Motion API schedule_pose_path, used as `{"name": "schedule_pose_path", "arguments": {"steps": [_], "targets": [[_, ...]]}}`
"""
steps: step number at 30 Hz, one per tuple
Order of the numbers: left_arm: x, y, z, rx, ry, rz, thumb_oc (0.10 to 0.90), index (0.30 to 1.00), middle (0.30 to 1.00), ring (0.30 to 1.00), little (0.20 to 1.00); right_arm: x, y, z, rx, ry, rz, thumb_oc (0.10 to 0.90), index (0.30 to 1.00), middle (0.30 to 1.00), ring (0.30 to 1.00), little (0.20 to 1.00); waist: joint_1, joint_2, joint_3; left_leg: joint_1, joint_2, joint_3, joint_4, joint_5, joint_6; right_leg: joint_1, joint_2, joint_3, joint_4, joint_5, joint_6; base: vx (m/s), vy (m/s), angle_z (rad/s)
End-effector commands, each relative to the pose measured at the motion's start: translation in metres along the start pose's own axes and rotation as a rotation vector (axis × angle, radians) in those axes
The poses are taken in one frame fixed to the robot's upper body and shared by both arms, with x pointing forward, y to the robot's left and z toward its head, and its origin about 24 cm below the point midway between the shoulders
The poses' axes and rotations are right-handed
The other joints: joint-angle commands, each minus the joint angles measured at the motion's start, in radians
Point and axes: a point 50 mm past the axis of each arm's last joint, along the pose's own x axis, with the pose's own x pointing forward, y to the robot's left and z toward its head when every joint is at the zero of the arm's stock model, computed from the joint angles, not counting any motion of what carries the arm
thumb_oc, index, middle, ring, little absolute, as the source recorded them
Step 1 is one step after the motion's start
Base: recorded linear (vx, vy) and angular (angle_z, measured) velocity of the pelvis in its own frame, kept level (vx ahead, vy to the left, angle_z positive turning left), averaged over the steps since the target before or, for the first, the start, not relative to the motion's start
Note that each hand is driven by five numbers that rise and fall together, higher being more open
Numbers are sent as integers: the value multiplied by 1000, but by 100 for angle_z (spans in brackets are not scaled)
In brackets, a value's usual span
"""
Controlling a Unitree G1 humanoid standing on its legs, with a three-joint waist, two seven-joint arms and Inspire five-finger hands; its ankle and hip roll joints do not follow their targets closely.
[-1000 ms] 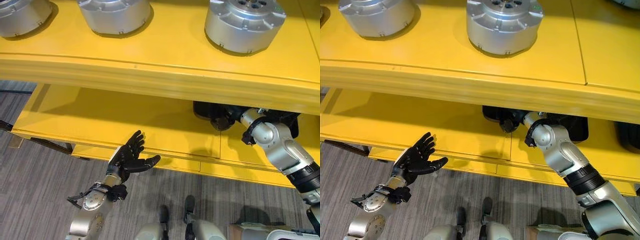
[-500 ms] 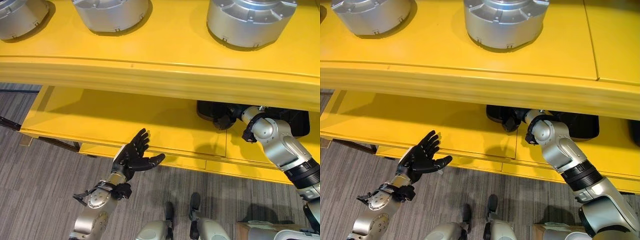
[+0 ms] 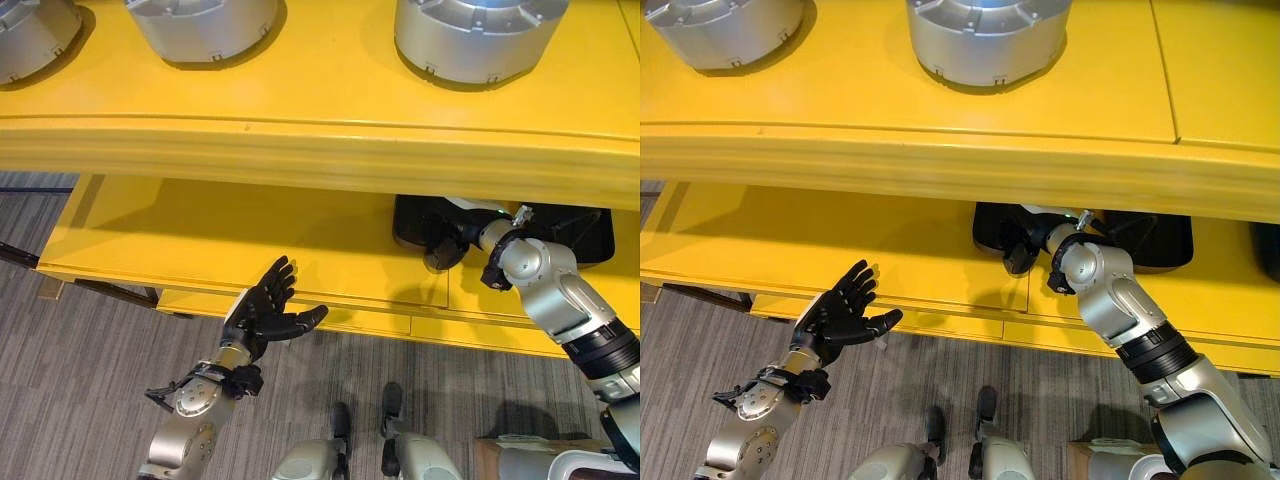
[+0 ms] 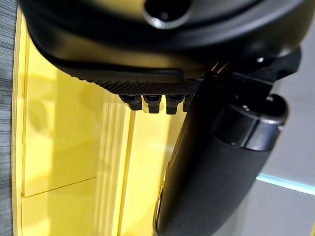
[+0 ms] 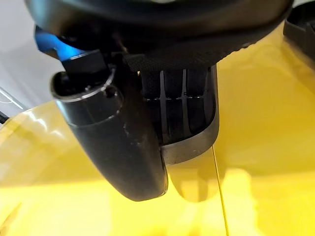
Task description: Move parts from the plastic box to the shelf.
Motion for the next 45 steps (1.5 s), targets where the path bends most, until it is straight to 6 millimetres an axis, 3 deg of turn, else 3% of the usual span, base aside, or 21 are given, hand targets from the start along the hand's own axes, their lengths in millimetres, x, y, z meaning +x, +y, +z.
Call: {"name": "schedule_pose_path", "arguments": {"steps": [1, 11, 23, 30, 45], "targets": [[14, -24, 26, 5, -138, -130, 900, 1000, 1000, 1000, 1000, -15, -67, 55, -107, -208, -298, 400, 300, 300, 300, 300, -60, -44, -35, -21, 82, 80, 91, -45, -64, 15, -75, -1, 62, -92, 107, -71, 9, -3], [22, -35, 38, 11, -184, -176, 900, 1000, 1000, 1000, 1000, -21, -74, 66, -171, -244, -330, 400, 300, 300, 300, 300, -89, -41, 26, -79, 65, 96, 193, -99, -41, -50, -67, 42, 123, -111, 98, -55, 34, -5], [29, -43, 52, 28, -231, -170, 900, 1000, 1000, 1000, 1000, -21, -83, 83, -195, -291, -370, 400, 300, 300, 300, 300, -86, -57, 107, -194, 65, 87, 370, -166, -10, -149, -55, 75, 233, -142, 88, -66, 3, -4], [30, -43, 53, 38, -231, -169, 900, 1000, 1000, 1000, 1000, -20, -86, 88, -240, -296, -397, 400, 300, 300, 300, 300, -81, -60, 120, -216, 70, 87, 398, -170, -7, -167, -50, 81, 251, -145, 85, -27, -14, 0], [27, -37, 51, 43, -199, -179, 900, 1000, 1000, 1000, 1000, -17, -118, 79, -348, -220, -520, 400, 300, 300, 300, 300, -56, -64, 105, -207, 77, 80, 384, -158, -17, -157, -53, 69, 247, -144, 86, 11, -9, 1]]}}
